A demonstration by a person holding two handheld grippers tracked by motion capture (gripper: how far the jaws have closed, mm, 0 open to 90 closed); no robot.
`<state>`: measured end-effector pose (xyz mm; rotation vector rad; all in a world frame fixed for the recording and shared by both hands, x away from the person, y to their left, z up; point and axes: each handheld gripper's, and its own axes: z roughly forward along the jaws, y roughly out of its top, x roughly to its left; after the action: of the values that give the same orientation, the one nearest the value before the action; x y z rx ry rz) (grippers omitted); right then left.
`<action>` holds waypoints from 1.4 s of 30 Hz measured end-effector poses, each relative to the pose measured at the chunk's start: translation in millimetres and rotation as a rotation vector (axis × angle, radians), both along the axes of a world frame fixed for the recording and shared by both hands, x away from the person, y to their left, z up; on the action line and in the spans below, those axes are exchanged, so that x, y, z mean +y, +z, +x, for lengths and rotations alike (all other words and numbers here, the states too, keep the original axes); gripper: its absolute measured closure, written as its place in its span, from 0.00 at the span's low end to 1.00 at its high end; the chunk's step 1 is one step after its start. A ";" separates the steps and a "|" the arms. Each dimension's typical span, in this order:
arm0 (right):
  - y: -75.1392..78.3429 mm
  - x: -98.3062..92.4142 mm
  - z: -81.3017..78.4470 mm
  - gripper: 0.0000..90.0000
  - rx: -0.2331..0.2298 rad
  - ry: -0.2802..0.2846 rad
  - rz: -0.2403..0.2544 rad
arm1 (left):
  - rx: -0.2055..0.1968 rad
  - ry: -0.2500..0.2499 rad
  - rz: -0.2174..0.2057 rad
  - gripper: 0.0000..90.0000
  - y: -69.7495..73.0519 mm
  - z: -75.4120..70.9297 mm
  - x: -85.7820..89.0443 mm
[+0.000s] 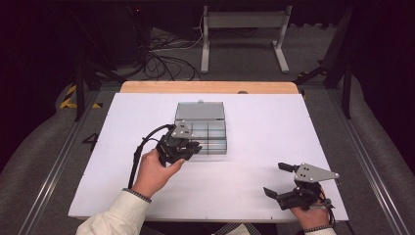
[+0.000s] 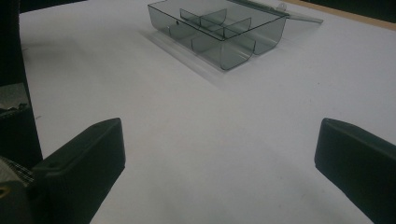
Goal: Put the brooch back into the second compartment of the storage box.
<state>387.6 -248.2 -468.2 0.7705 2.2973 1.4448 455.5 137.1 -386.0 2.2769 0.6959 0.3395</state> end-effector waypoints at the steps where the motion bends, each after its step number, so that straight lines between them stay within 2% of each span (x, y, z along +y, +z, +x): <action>1: -0.1 0.0 0.0 0.03 0.000 0.001 0.001 | 0.001 0.003 -0.002 0.88 0.8 1.0 0.1; 6: 0.0 0.0 0.0 0.03 0.000 0.001 0.000 | -0.007 0.018 -0.003 0.88 4.1 6.7 -0.7; 17: -0.1 -0.2 0.1 0.03 0.001 0.003 0.002 | 0.005 0.064 -0.029 0.88 2.1 22.1 3.5; 24: -0.1 -0.4 0.1 0.03 0.002 0.003 0.003 | -0.030 0.085 -0.019 0.88 4.3 28.4 -0.5; 33: -0.3 -0.7 0.4 0.03 0.003 0.004 0.005 | -0.047 0.103 -0.009 0.88 -1.3 36.3 -2.7; 39: -0.2 -0.9 0.1 0.03 0.004 0.005 0.006 | -0.045 0.112 -0.001 0.88 -11.1 47.9 -3.7; 42: -0.3 -1.1 0.2 0.03 0.002 0.006 0.005 | -0.035 0.119 -0.014 0.88 -15.6 53.1 -3.1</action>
<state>387.8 -249.3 -468.4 0.7681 2.3003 1.4537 508.6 133.9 -401.5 2.2163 0.8156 0.4289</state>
